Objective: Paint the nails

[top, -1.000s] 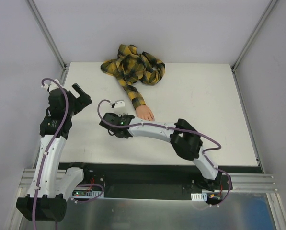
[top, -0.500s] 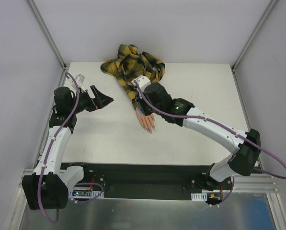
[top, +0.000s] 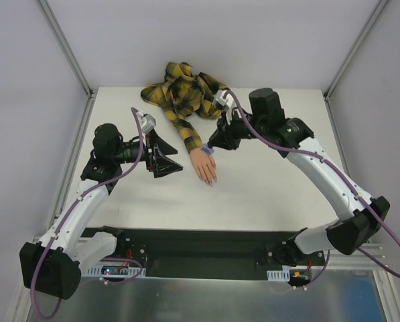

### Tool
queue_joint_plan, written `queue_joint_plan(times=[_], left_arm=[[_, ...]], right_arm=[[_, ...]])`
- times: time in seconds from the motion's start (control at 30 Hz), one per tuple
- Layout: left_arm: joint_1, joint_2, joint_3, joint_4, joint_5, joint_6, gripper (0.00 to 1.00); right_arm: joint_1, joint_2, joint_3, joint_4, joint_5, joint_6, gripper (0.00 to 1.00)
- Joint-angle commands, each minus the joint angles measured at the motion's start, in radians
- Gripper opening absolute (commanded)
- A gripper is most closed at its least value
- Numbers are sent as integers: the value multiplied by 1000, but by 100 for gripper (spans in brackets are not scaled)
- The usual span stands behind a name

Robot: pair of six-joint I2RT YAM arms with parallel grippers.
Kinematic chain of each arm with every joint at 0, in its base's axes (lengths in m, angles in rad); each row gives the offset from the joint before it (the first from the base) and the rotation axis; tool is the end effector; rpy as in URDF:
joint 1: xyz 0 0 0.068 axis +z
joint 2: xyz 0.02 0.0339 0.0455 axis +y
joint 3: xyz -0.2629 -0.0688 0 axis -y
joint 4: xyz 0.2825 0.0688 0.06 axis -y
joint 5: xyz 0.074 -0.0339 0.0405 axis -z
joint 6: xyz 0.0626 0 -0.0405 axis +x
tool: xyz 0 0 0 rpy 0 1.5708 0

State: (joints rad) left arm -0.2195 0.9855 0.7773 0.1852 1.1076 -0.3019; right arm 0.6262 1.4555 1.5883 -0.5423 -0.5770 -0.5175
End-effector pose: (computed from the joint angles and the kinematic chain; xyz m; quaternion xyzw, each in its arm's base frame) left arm 0.2469 -0.1125 0.3306 0.3422 0.6229 -0.5167 0.4774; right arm 0.2861 0.2491 0.4212 -0.5650 0.5896 0.2661 0.5122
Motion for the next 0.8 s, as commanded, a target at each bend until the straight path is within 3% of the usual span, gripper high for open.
queue_joint_plan(times=[0.0, 0.13, 0.33, 0.77], left_arm=[[-18, -12, 71, 2, 80, 173, 84], [-46, 36, 88, 2, 185, 167, 73], [-90, 18, 51, 2, 228, 175, 64], [-149, -42, -7, 3, 169, 219, 52]], right_arm=[[13, -104, -204, 152, -230, 40, 1], [67, -95, -185, 111, -230, -22, 1], [142, -109, -183, 133, -185, -9, 1], [225, -150, -203, 265, -112, 50, 1]])
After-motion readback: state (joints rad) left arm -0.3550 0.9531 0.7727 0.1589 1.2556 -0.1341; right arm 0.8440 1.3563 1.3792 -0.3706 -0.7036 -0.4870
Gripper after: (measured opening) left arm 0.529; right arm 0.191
